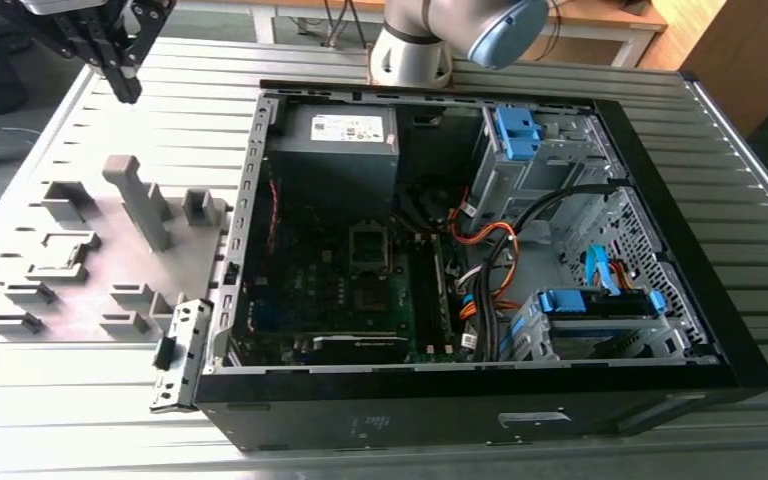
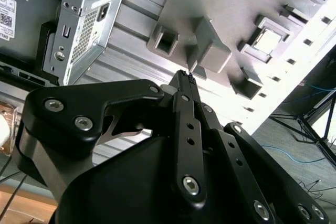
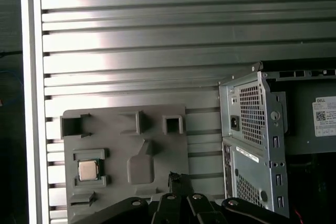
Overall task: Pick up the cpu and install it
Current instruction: 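Reach for the cpu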
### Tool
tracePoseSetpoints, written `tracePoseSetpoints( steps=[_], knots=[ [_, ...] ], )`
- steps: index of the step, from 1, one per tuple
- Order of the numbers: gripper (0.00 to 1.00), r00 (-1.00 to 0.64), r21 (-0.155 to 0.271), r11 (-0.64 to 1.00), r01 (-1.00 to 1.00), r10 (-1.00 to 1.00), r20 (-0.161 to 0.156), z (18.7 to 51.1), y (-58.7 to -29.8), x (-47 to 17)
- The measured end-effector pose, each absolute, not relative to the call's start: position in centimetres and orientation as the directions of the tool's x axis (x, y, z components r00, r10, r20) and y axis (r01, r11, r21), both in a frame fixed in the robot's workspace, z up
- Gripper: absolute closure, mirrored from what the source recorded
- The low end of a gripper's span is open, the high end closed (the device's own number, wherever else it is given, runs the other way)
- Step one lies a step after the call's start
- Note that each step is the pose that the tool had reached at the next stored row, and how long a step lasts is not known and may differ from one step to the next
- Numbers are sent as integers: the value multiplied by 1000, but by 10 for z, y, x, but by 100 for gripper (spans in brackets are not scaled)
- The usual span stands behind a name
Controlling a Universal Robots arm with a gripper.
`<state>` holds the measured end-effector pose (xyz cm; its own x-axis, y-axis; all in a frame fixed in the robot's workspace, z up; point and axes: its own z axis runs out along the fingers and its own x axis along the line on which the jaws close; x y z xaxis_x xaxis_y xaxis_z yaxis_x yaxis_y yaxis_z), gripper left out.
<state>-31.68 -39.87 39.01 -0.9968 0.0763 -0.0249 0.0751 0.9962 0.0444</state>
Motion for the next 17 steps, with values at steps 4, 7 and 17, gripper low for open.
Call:
tracePoseSetpoints(
  steps=[4, 7, 17],
  knots=[
    [89, -997, 44, 996, 75, 76, -25, 390, -399, -324],
    [89, -997, 44, 996, 75, 76, -25, 390, -399, -329],
    [89, -997, 44, 996, 75, 76, -25, 389, -399, -341]
  ],
)
